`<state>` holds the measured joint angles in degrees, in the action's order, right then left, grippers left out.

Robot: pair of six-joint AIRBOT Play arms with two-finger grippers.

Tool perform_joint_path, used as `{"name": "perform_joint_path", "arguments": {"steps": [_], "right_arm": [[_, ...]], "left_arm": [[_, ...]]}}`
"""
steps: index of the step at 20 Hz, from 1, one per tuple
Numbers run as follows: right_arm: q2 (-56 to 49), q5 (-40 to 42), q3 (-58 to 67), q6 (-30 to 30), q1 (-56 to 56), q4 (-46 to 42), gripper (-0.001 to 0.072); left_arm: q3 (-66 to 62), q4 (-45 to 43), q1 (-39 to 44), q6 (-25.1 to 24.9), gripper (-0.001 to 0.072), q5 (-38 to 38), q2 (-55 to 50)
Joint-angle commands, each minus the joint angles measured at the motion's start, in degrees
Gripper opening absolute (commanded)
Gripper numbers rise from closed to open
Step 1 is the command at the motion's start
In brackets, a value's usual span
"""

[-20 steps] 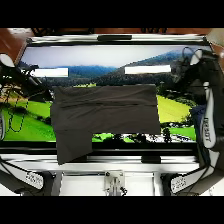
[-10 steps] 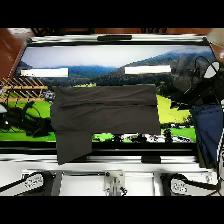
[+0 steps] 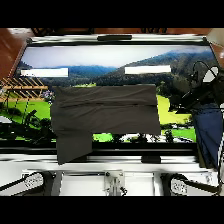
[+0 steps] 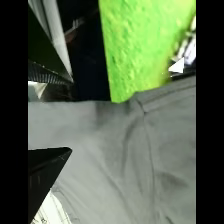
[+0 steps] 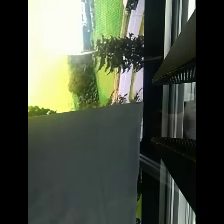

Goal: Fold the shirts.

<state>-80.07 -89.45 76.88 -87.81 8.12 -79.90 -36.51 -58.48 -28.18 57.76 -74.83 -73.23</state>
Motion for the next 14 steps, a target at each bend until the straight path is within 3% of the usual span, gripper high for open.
{"name": "perform_joint_path", "arguments": {"steps": [1,3,4,5,6,8,9,14], "right_arm": [[0.07,-0.11,-0.11,-1.27,-0.02,0.07,0.0464],[0.07,-0.09,-0.11,-1.75,-0.02,0.09,0.0464],[0.07,-0.09,-0.11,-1.77,-0.02,0.07,0.0495],[0.07,-0.04,-0.31,-1.75,-0.02,0.04,0.063],[0.04,0.02,-1.16,-1.44,0.0,0.0,0.0632],[0.17,0.17,-5.27,0.59,1.27,0.87,0.0632],[0.2,1.22,-8.46,1.57,2.34,2.21,0.0631],[-0.81,12.5,-21.99,2.43,5.11,7.85,0.0622]], "left_arm": [[2.19,1.29,1.9,-1.55,0.0448,4.35,-1.36],[3.19,3.87,3.34,-1.53,0.0445,7.69,-1.4],[3.28,5.68,3.87,-1.53,0.039,8.79,-1.4],[3.26,7.34,4.22,-1.53,0.0199,9.33,-1.4],[3.26,8.35,4.28,-1.57,0.0111,9.27,-1.38],[3.19,8.83,4.28,-0.59,0.0088,8.13,-1.27],[3.08,8.81,4.28,-0.72,0.0037,6.86,-1.27],[3.04,8.83,4.28,-0.7,0.0036,5.18,-1.22]]}}
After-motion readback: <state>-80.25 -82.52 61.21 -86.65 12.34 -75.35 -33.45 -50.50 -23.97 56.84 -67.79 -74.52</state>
